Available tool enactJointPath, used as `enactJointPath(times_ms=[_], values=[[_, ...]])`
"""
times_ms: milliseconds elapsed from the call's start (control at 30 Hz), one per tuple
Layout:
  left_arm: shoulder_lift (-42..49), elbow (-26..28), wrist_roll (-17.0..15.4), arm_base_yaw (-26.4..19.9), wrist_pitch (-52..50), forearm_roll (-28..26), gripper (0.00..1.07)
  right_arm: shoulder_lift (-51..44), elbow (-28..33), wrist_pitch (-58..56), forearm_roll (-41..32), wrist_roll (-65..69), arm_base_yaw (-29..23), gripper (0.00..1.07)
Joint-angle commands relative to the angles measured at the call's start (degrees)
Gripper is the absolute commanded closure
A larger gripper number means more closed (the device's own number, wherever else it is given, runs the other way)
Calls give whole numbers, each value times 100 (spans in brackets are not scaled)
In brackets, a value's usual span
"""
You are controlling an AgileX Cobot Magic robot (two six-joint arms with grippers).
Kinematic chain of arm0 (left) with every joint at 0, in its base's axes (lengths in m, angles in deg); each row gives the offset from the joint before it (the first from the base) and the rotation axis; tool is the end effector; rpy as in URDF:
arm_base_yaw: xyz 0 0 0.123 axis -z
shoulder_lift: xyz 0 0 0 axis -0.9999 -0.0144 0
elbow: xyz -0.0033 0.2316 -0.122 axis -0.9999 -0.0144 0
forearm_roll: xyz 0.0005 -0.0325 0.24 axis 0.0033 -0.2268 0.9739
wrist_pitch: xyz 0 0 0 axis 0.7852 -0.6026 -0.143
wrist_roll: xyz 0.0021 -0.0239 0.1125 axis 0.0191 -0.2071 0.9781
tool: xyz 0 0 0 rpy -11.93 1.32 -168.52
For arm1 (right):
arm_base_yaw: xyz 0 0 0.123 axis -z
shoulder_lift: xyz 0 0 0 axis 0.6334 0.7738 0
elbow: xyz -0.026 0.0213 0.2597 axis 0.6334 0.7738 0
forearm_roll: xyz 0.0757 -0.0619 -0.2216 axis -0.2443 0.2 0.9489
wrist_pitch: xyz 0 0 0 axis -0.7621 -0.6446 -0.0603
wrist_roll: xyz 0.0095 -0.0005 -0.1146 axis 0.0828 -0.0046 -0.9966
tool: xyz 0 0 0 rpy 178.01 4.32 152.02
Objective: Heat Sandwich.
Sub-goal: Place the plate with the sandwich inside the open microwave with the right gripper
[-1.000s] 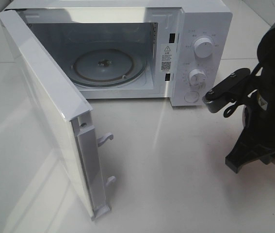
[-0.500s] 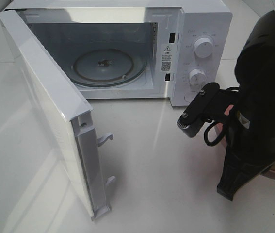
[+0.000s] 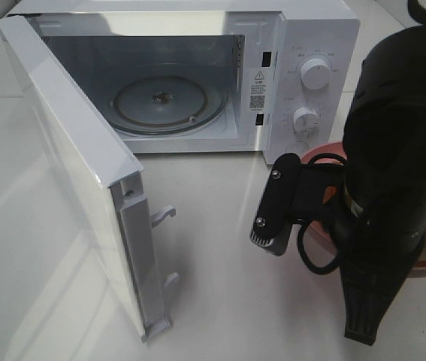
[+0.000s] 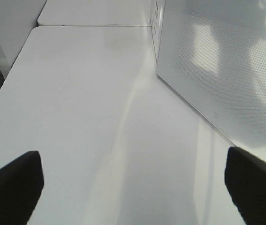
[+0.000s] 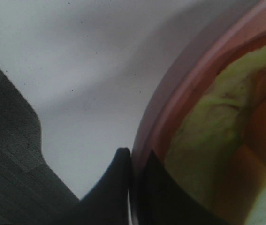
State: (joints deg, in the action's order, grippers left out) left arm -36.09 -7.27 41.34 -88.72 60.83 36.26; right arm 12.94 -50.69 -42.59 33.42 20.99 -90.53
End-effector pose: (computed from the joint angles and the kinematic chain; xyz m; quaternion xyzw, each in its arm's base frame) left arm 0.0327 -0.0051 0.2629 0.0121 0.8469 -0.0216 0.5311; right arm 0.1790 0.1640 0.1594 -0.5271 0.8340 -0.1517 0.0593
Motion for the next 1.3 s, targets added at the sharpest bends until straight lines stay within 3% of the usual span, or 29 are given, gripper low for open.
enactJointPath(times_ms=[33, 433, 767, 900, 1300], values=[[155, -11, -6, -29, -46, -17, 5, -40, 11, 69, 160, -292, -34, 107], [155, -11, -6, -29, -46, -17, 5, -40, 11, 894, 103, -2137, -34, 106], [155, -11, -6, -29, -46, -17, 5, -40, 11, 1387, -52, -2292, -34, 107], [155, -11, -6, -29, -46, -17, 5, -40, 11, 1484, -29, -2985, -11, 107], [155, -11, -6, -29, -46, -17, 5, -40, 6, 1748, -699, -5569, 756, 107]])
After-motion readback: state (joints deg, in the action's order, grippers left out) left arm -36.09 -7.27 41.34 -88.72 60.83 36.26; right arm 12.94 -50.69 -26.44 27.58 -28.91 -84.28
